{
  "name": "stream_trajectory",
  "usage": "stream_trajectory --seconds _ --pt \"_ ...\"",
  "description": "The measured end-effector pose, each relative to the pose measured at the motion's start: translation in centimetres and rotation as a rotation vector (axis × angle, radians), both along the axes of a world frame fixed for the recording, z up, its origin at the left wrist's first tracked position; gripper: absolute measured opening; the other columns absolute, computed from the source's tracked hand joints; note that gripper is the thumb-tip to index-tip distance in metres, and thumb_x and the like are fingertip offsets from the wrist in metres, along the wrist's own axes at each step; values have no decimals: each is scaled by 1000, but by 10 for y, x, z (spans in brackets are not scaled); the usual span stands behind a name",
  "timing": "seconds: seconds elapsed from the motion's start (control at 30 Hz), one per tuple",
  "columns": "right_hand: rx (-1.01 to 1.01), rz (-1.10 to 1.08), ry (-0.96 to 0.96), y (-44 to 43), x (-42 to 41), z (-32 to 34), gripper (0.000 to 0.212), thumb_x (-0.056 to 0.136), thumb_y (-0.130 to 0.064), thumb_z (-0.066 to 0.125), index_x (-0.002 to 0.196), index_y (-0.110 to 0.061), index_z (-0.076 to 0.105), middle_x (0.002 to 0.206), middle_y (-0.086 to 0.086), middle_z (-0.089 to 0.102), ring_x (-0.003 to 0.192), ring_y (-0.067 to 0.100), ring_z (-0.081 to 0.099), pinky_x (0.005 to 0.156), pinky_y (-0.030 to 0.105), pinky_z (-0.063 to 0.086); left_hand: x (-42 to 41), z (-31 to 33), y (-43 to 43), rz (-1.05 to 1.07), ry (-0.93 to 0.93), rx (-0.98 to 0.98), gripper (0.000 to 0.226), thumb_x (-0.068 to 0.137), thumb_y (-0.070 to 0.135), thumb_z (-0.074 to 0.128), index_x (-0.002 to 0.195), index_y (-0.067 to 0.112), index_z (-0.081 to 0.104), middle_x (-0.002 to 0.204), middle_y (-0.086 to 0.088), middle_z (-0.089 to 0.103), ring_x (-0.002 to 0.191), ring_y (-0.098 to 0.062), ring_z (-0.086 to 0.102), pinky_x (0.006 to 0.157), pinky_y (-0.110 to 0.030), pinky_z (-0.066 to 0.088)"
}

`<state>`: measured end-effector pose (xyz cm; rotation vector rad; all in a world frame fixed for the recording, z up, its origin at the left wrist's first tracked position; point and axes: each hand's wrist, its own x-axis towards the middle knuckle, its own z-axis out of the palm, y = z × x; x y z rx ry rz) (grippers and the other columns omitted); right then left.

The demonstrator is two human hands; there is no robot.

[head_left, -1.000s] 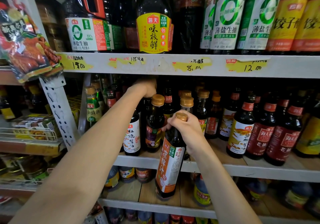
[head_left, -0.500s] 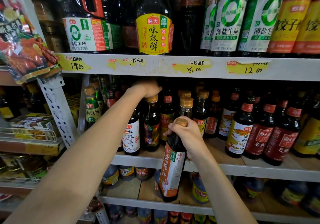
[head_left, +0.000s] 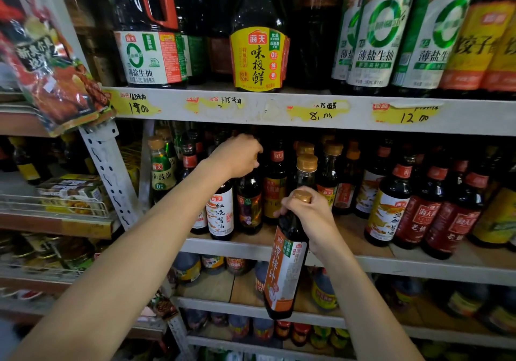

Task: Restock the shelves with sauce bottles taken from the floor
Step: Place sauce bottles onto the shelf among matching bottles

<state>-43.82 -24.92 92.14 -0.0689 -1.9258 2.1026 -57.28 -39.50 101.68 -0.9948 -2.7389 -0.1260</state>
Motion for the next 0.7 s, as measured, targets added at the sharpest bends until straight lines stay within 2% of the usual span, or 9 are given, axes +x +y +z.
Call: stream_trajectory --seconds 0.13,0.27,0.4,0.5,0.7 --pt "8 11 12 2 1 3 19 84 -14 67 71 -26 64 66 3 70 78 27 73 75 40 53 2 6 1 25 -4 -94 37 91 19 66 124 4 60 120 -16 59 105 -33 60 87 -45 53" --pt "11 8 30 5 1 3 21 83 -16 67 67 -30 64 67 3 70 79 28 72 79 43 54 5 8 1 21 8 -134 35 92 19 65 123 3 60 117 -17 59 101 -33 61 82 -42 53" --pt "-4 20 56 7 2 1 20 84 -11 66 69 -24 64 67 4 68 78 28 72 74 41 55 7 9 1 27 -4 -144 38 92 22 66 125 4 59 120 -17 60 104 -34 61 86 -46 53" --pt "-75 88 72 11 3 5 14 82 -8 65 73 -16 60 65 6 62 74 29 71 66 35 56 4 13 0 39 4 -154 44 90 30 67 130 12 58 123 -15 59 108 -34 59 87 -44 52" --pt "-258 254 142 28 7 17 15 82 -4 60 70 -11 55 63 8 56 70 32 66 73 42 53 -1 -4 -5 19 43 -83 50 94 35 58 141 19 50 136 -13 54 124 -34 50 97 -46 47"
